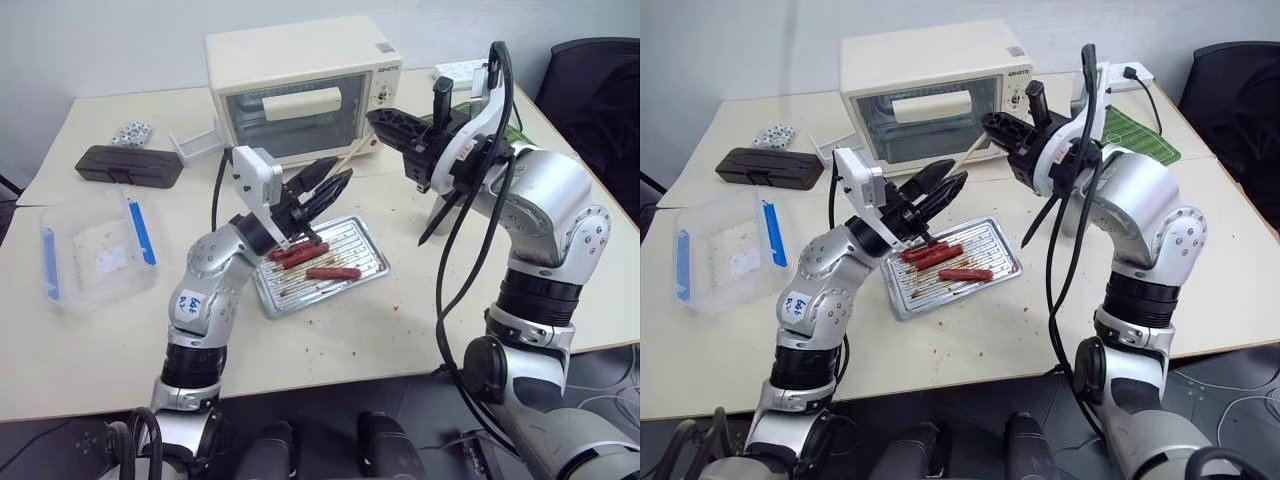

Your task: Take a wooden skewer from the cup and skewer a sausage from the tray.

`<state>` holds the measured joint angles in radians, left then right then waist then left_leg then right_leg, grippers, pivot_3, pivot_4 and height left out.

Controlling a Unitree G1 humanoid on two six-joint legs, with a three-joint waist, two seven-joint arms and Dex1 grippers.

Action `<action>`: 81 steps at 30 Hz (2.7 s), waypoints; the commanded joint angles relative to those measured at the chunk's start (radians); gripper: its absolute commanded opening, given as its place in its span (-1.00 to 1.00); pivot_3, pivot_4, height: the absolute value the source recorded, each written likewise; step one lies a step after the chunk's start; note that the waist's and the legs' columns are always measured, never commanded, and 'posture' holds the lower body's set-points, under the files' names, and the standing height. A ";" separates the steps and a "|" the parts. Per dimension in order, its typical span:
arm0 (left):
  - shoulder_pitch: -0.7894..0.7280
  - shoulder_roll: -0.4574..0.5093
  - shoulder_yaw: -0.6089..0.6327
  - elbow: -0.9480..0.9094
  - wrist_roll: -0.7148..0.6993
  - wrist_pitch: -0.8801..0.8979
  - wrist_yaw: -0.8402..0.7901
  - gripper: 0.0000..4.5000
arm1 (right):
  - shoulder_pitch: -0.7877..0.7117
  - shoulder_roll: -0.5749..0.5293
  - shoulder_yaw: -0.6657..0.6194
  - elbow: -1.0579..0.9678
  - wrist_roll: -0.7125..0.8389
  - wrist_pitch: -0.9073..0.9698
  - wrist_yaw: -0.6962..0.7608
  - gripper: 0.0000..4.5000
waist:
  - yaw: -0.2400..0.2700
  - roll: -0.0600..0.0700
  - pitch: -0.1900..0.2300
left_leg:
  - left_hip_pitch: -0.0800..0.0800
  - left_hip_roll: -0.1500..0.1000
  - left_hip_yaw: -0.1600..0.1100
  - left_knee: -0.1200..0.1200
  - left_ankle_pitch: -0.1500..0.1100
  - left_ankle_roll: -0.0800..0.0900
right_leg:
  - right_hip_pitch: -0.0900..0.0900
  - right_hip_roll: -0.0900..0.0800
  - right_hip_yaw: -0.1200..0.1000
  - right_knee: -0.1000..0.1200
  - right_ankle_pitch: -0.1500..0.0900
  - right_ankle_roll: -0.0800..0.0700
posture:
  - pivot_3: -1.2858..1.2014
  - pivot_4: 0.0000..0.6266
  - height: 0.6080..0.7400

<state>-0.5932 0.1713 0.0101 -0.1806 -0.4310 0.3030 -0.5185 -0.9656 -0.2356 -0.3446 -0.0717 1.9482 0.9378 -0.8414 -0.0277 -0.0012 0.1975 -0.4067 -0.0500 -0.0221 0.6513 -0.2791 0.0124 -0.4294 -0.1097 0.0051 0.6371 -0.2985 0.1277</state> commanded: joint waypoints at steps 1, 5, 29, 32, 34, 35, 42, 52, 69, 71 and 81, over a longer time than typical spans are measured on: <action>-0.006 -0.005 0.008 -0.031 -0.013 -0.010 0.009 -0.90 | -0.016 -0.017 0.008 -0.020 0.024 -0.011 0.023 -1.00 | 0.000 0.000 0.000 | 0.000 0.000 0.000 0.000 0.000 0.000 | 0.000 0.000 0.000 0.000 0.000 0.000 | 0.03 -0.52 1.00; -0.010 -0.007 0.006 -0.035 -0.012 -0.004 0.015 -1.00 | -0.009 -0.024 0.015 -0.018 0.024 -0.015 0.029 -1.00 | 0.001 0.000 0.000 | 0.000 0.000 0.000 0.000 0.000 0.000 | 0.000 0.000 0.000 0.000 0.000 0.000 | 0.03 -0.52 1.00; 0.030 0.302 0.140 -0.020 -0.055 0.095 -0.123 -1.00 | -0.017 -0.485 0.298 -0.040 -0.517 0.158 0.612 0.58 | -0.002 0.000 0.000 | 0.001 0.001 0.002 -0.001 -0.004 0.006 | 0.000 0.001 0.001 -0.003 0.000 0.000 | 0.03 -0.52 1.00; 0.066 0.406 0.184 -0.043 -0.091 0.145 -0.187 -1.00 | -0.001 -0.544 0.424 -0.101 -0.731 0.119 0.828 0.58 | -0.001 0.000 0.000 | 0.000 0.003 0.002 -0.001 -0.004 0.005 | 0.000 0.003 0.001 -0.004 0.000 0.000 | 0.03 -0.52 1.00; 0.109 0.476 0.211 -0.078 -0.118 0.181 -0.234 -1.00 | 0.016 -0.566 0.523 -0.149 -0.873 0.077 0.957 0.58 | -0.001 0.000 0.000 | 0.000 0.003 0.002 -0.001 -0.004 0.004 | 0.000 0.003 0.001 -0.004 0.000 0.000 | 0.03 -0.52 1.00; 0.133 0.507 0.224 -0.097 -0.128 0.192 -0.253 -1.00 | 0.027 -0.572 0.570 -0.169 -0.938 0.055 1.010 0.58 | -0.001 0.000 0.000 | 0.000 0.003 0.002 -0.001 -0.004 0.004 | 0.000 0.003 0.001 -0.005 0.000 0.000 | 0.03 -0.52 1.00; 0.269 0.634 0.306 -0.187 -0.185 0.257 -0.314 -1.00 | 0.114 -0.516 0.706 -0.214 -1.190 -0.014 1.206 0.58 | 0.007 -0.002 0.000 | 0.000 0.002 0.002 0.000 -0.005 0.002 | 0.001 -0.003 0.001 -0.011 0.000 0.001 | 0.03 -0.52 1.00; 0.319 0.647 0.349 -0.249 -0.212 0.295 -0.271 -1.00 | 0.190 -0.396 0.832 -0.125 -1.460 -0.099 1.371 0.58 | 0.004 -0.004 -0.001 | 0.001 0.003 0.002 0.000 -0.005 0.000 | 0.000 -0.003 0.001 -0.010 0.000 0.001 | 0.03 -0.52 1.00; 0.268 0.636 0.311 -0.227 -0.211 0.291 -0.258 -1.00 | 0.200 -0.245 0.800 0.066 -1.660 -0.155 1.487 -0.08 | 0.001 -0.006 -0.002 | 0.001 0.003 0.002 0.000 -0.005 -0.001 | 0.000 -0.001 0.001 -0.009 0.000 0.001 | 0.03 -0.52 1.00; 0.262 0.634 0.306 -0.225 -0.210 0.289 -0.257 -1.00 | 0.201 -0.237 0.794 0.068 -1.670 -0.152 1.498 -0.34 | 0.000 -0.007 -0.002 | 0.002 0.003 0.002 0.000 -0.005 -0.001 | 0.000 -0.001 0.001 -0.009 0.000 0.001 | 0.03 -0.52 1.00; 0.238 0.635 0.277 -0.200 -0.204 0.278 -0.284 -1.00 | 0.223 -0.224 0.746 0.012 -1.669 -0.092 1.554 -0.64 | 0.001 -0.007 -0.002 | 0.002 0.003 0.002 0.000 -0.005 -0.001 | 0.000 -0.001 0.001 -0.008 0.000 0.001 | 0.03 -0.52 1.00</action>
<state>-0.3385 0.8000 0.2832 -0.3759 -0.6280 0.6000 -0.7901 -0.7543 -0.4619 0.4214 -0.0227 0.2664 0.8289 0.6914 -0.0269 -0.0086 0.1951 -0.4047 -0.0474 -0.0202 0.6514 -0.2839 0.0111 -0.4289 -0.1107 0.0062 0.6287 -0.2981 0.1282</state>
